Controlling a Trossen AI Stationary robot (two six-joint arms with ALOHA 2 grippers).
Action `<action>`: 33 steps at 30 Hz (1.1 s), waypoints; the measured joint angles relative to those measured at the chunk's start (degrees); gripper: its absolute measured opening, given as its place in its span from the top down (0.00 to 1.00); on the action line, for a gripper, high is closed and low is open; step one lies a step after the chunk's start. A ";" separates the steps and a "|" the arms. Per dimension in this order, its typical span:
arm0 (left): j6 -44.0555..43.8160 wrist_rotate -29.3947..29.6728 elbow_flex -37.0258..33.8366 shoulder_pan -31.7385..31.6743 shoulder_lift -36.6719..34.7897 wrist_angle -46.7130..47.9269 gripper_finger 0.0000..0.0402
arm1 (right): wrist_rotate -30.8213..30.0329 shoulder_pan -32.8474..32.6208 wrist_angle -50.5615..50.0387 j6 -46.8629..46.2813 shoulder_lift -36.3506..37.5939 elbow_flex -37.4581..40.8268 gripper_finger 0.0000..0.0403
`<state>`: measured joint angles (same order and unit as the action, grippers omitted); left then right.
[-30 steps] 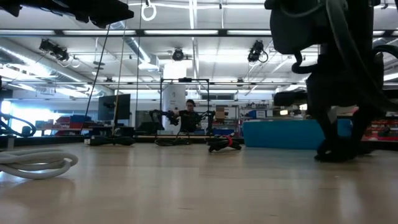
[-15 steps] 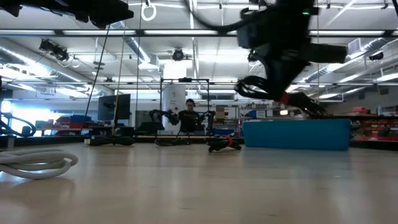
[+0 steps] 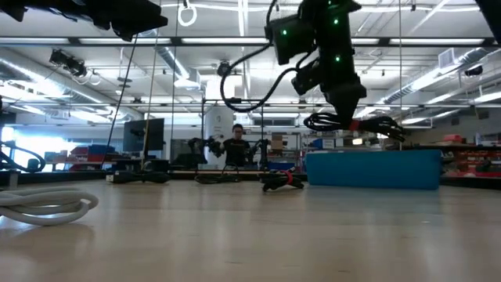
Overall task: Pick and place USB-C Cables
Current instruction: Put the right black charger cable into the bin
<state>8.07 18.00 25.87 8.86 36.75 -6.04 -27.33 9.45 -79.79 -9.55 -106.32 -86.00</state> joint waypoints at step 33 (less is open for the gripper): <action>-7.54 -0.04 0.00 0.00 0.00 0.85 0.50 | 8.61 30.93 12.06 11.71 0.00 8.10 0.84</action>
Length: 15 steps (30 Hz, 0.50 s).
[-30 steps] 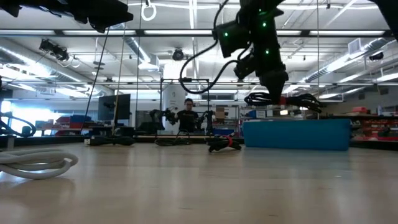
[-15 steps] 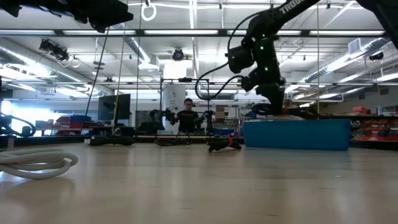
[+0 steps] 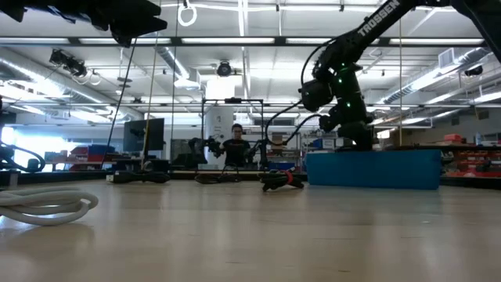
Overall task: Pick and place USB-C Cables
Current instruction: Put the right black charger cable into the bin
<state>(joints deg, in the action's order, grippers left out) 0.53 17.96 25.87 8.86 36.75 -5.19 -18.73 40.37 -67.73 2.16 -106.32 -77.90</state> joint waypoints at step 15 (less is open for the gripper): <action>-3.34 -0.01 0.00 0.04 0.00 2.19 0.50 | -3.89 -0.78 -0.95 3.57 1.95 -0.11 0.50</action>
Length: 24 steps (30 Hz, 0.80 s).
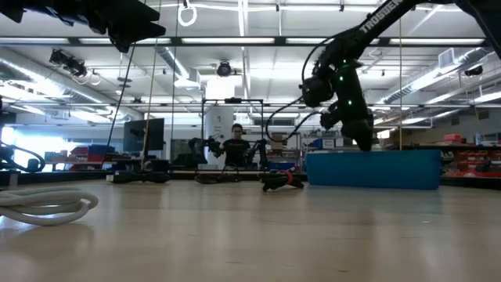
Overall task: Pick and place USB-C Cables
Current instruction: Put the right black charger cable into the bin
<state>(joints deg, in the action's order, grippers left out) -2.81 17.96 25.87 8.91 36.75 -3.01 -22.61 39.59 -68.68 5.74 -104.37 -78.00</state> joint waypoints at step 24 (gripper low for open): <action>-4.52 0.01 0.02 1.32 0.00 2.26 0.50 | 10.24 -35.11 20.06 26.69 -0.27 -3.36 0.54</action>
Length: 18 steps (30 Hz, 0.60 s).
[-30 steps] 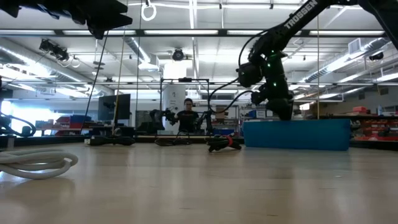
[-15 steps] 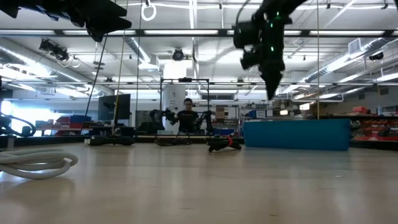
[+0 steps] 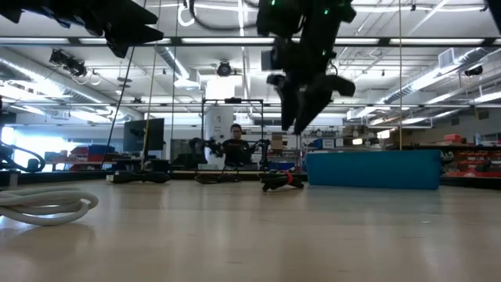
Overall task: Pick and place USB-C Cables
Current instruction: Put the right black charger cable into the bin
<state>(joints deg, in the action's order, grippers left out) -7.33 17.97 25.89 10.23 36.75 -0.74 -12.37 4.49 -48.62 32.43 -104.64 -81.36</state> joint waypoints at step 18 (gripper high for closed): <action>-2.28 0.03 0.00 2.61 -0.02 0.53 0.50 | 3.68 -1.39 7.87 6.35 -10.53 0.01 0.54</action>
<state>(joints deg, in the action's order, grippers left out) -9.62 18.00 25.89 12.84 36.73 -0.21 -8.69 3.09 -40.75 38.78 -115.17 -81.36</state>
